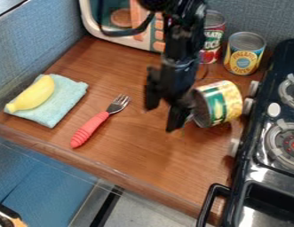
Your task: Move the can and fail
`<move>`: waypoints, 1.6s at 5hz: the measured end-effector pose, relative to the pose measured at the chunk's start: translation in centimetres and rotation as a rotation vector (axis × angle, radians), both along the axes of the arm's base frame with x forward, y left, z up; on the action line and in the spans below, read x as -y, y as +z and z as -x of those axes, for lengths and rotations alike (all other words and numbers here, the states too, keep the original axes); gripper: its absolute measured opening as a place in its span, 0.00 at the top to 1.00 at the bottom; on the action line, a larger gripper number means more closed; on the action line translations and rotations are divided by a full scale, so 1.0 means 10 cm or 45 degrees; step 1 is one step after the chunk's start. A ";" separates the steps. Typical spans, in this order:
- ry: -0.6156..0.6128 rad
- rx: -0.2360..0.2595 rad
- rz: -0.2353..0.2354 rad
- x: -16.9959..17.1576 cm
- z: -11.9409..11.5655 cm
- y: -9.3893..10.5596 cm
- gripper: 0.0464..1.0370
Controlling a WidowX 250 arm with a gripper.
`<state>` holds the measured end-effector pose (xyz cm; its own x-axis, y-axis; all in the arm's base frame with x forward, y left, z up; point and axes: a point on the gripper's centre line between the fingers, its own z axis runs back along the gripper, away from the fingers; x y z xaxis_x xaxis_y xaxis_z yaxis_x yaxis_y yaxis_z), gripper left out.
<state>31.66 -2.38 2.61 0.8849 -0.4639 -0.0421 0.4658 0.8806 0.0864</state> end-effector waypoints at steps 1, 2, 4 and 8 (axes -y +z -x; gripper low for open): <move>-0.019 -0.011 -0.007 -0.04 0.09 -0.04 0.04; 0.012 0.052 0.001 -0.12 0.11 0.15 0.04; 0.039 0.129 0.030 -0.14 0.15 0.40 0.04; 0.039 0.127 0.029 -0.15 0.15 0.40 0.04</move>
<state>30.17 -0.92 6.58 0.8979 -0.4365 0.0575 0.4288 0.8966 0.1108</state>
